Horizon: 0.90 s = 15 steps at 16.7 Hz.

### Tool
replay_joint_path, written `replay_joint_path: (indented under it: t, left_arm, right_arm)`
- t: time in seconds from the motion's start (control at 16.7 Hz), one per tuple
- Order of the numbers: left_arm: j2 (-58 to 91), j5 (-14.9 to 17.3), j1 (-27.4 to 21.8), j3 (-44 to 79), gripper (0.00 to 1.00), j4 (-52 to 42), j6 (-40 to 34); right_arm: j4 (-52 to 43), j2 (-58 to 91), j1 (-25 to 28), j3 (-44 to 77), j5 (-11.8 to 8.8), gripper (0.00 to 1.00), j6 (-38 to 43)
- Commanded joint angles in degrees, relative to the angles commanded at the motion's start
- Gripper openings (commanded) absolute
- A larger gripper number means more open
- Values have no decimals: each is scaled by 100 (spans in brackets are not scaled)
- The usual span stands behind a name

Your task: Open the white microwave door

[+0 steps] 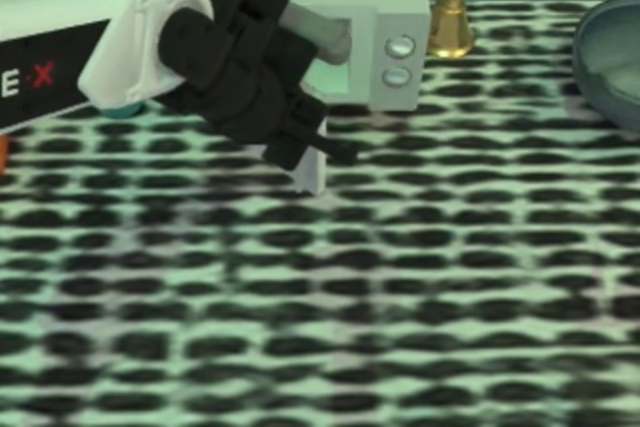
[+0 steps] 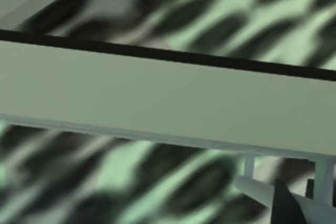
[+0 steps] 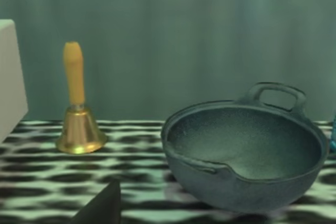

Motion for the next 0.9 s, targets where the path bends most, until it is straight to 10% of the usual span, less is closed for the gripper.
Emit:
replay_joint_path:
  t: [0.9]
  left_arm:
    - [-75, 128, 33, -84, 0, 3, 152]
  right_arm:
    - [0, 0, 0, 0, 0, 100, 0]
